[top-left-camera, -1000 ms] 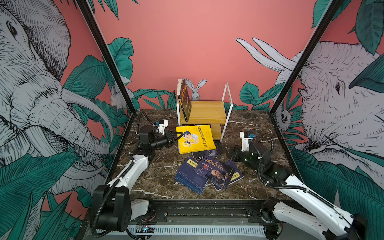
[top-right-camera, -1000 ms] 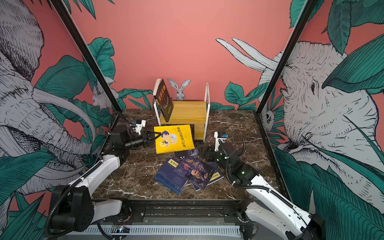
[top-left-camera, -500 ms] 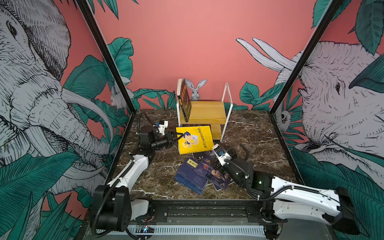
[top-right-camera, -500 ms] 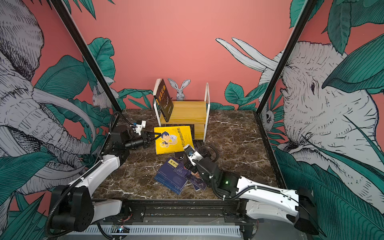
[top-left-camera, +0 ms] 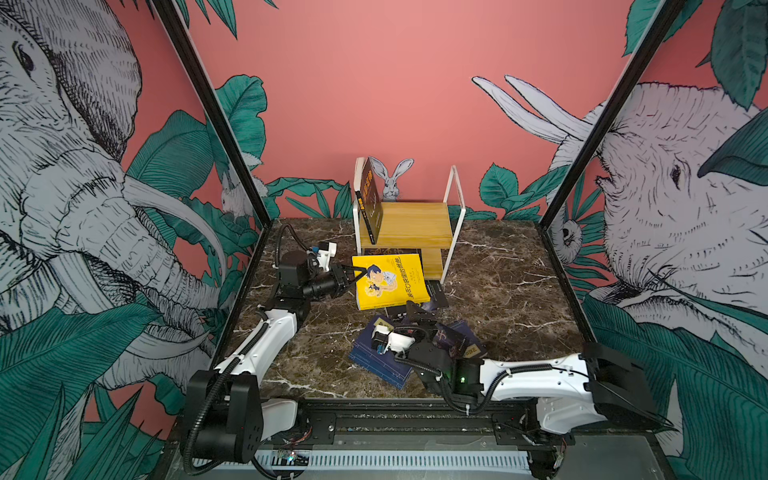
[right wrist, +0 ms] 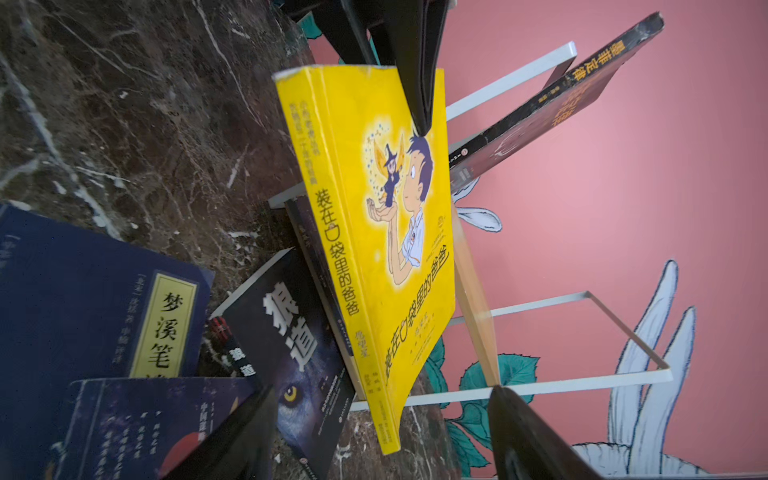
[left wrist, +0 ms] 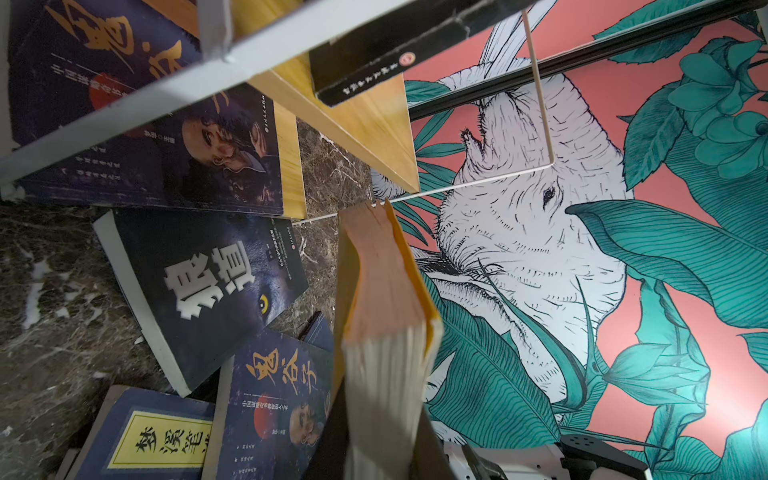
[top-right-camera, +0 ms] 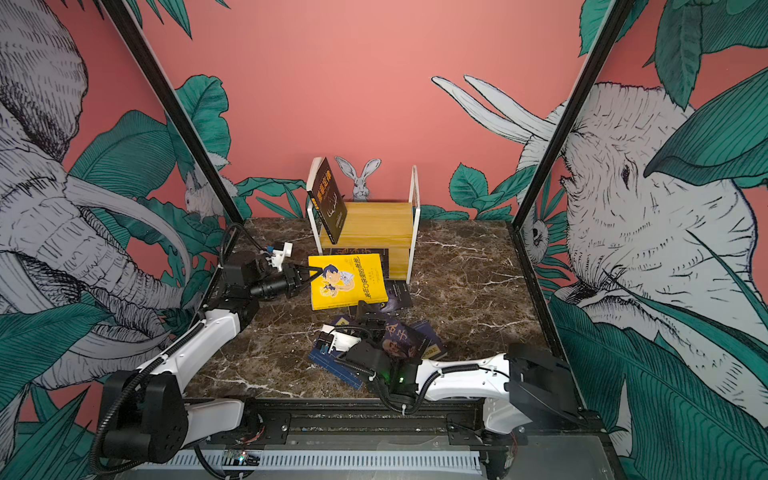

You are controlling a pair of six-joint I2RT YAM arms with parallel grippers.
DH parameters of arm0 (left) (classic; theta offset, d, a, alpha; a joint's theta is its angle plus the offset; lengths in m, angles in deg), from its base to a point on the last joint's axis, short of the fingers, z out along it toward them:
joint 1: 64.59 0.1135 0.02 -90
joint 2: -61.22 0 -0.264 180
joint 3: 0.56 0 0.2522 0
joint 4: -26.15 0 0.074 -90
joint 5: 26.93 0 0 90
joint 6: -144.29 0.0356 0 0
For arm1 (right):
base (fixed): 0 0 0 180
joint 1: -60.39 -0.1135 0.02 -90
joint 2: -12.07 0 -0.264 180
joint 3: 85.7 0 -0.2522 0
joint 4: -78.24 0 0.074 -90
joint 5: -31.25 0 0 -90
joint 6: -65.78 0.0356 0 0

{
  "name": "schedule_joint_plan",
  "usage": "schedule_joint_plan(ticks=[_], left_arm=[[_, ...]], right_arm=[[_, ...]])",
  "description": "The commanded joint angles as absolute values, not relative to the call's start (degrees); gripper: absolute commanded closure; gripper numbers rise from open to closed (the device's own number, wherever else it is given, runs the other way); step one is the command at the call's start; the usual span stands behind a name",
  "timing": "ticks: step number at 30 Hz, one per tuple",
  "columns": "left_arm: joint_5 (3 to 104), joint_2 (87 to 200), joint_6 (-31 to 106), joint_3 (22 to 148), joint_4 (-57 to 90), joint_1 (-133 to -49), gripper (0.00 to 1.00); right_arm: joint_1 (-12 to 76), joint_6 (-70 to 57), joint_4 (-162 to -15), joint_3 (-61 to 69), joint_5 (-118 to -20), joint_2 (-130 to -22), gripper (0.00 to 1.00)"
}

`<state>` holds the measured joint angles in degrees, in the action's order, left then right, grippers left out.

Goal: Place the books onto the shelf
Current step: 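Grasp the yellow book's edge with the right gripper, lifting it upright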

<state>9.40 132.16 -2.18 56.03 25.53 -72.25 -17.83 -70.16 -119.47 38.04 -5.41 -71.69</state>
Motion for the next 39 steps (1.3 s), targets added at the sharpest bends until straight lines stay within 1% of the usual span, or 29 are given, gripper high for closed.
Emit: schedule_joint_plan(ticks=[1,5,7,12,14,18,24,28,33,37,39], left_arm=[[8.0,131.4,-1.8,57.7,28.7,-72.0,1.0],[7.4,131.5,-3.6,57.5,30.2,-72.1,1.0],[7.7,131.6,-3.6,57.2,30.8,-72.1,1.0],[7.3,131.0,-3.8,57.6,30.0,-72.1,1.0],[7.6,130.9,-3.6,57.1,30.7,-72.1,1.0],[7.3,130.8,-3.5,57.6,29.6,-72.1,1.0],[7.8,131.2,-2.9,57.3,29.7,-72.1,1.0],[7.9,131.2,-3.3,56.8,30.1,-72.1,1.0],[7.8,131.1,-2.6,57.4,28.7,-72.1,1.0],[8.4,131.1,-1.5,56.7,29.0,-72.1,1.0],[8.3,131.1,-1.3,57.1,28.1,-72.1,1.0]], right_arm=[[-17.4,-82.0,-139.8,39.1,-0.8,-75.1,0.2],[-15.4,-90.1,-157.5,39.0,0.0,-83.0,0.21],[-14.5,-92.0,-161.4,39.1,-1.6,-86.2,0.23],[-11.3,-91.7,-164.6,37.9,-3.3,-92.0,0.25],[-10.0,-90.9,-165.1,38.1,-4.2,-93.0,0.28],[-7.6,-89.5,-165.8,37.5,-5.2,-94.2,0.37],[-6.0,-90.4,-166.5,35.6,-8.3,-96.6,0.41],[-5.7,-91.1,-167.4,33.9,-10.4,-98.0,0.45],[-5.4,-92.5,-168.9,31.9,-11.0,-99.3,0.49],[-5.6,-92.2,-168.8,32.6,-13.9,-98.5,0.6],[-5.6,-94.0,-168.9,32.1,-14.2,-98.9,0.62]])
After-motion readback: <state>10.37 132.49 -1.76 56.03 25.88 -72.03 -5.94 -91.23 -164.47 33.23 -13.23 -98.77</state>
